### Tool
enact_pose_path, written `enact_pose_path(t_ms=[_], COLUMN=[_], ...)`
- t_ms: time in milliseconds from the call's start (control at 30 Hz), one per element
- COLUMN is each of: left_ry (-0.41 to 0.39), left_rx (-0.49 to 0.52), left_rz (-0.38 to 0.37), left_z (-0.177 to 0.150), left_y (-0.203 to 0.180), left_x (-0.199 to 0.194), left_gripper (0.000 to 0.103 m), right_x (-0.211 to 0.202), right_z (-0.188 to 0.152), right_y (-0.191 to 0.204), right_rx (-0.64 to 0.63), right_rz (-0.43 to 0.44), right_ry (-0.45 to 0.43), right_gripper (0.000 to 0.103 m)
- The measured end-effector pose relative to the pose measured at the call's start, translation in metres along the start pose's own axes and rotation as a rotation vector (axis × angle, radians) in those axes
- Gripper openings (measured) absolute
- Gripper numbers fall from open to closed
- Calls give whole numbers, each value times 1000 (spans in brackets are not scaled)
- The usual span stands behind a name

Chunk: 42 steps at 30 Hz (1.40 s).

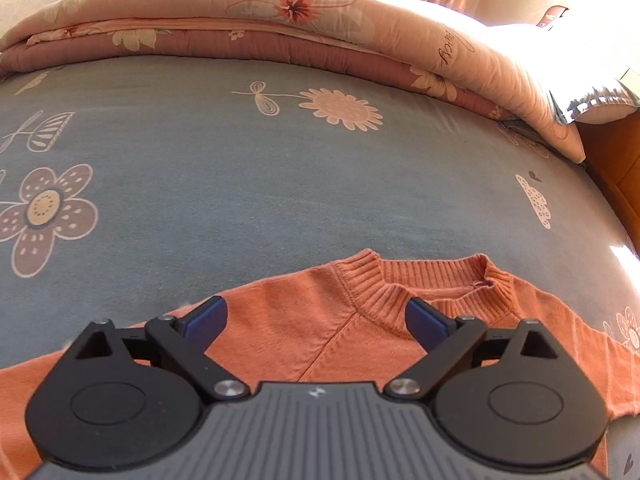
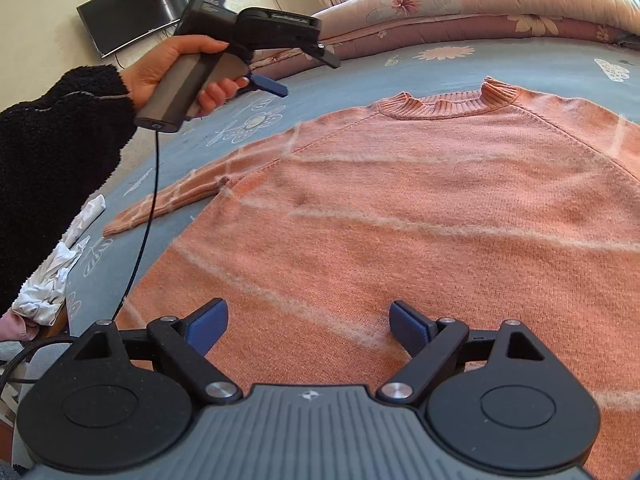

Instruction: Fold clothes

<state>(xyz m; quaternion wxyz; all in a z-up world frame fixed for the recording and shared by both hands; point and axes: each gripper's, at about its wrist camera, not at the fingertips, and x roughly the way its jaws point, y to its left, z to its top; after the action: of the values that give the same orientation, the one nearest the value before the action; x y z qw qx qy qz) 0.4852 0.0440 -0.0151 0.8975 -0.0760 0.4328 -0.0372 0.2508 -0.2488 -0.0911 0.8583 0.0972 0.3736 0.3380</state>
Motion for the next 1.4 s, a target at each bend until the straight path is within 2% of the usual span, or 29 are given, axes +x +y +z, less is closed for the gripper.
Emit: enact_pose_path(t_ms=[67,200,333,400,500,600,667,700,833,933,1033,1067,1200,1300,1333,1400], left_ry=[20,4,17,17,31,47,-9,-20,30,1,-54,-60,-100,-118,-107,-31], left_rx=[-32,-156,-342,-371,-356,-316,-321,-321,-322,-266,-204,-210,-333,-259,-235,-267], left_rz=[24,-3,-54,-84,-74,-69,-124,-121,-56,-25,36,55,12,-60,-67,-59], left_z=[-16,-53,-73,-75,-74,-66,-62,-60,-60,-64,-60,-57,-63,-86,-94,-107], left_y=[25,82,122,128,126,117,118,118,118,113,114,117,120,107,104,109], left_x=[-20,-31,-11,3,18,13,4,5,24,27,35,36,8,-14,-17,-11], left_gripper=[98,98,98,98,102,102,102,102,102,102,102,102,102,102,102,102], right_x=[1,5,8,10,11,10,10,10,9,9,9,9,9,9,9,9], right_z=[0,0,-1,-2,-3,-2,-2,-2,-3,-3,-2,-2,-2,-2,-2,-2], right_y=[0,3,7,8,6,6,7,7,9,9,8,8,8,8,9,10], right_rx=[9,3,-20,-33,-36,-29,-34,-36,-45,-46,-44,-44,-43,-44,-45,-50], right_rz=[-1,-7,-10,-11,3,7,4,3,-2,-3,-2,-2,-2,-4,-6,-9], right_ry=[-1,-3,-5,-6,-11,-7,-5,-4,0,1,1,2,4,7,8,9], right_gripper=[91,95,99,100,102,102,102,102,102,102,102,102,102,102,102,102])
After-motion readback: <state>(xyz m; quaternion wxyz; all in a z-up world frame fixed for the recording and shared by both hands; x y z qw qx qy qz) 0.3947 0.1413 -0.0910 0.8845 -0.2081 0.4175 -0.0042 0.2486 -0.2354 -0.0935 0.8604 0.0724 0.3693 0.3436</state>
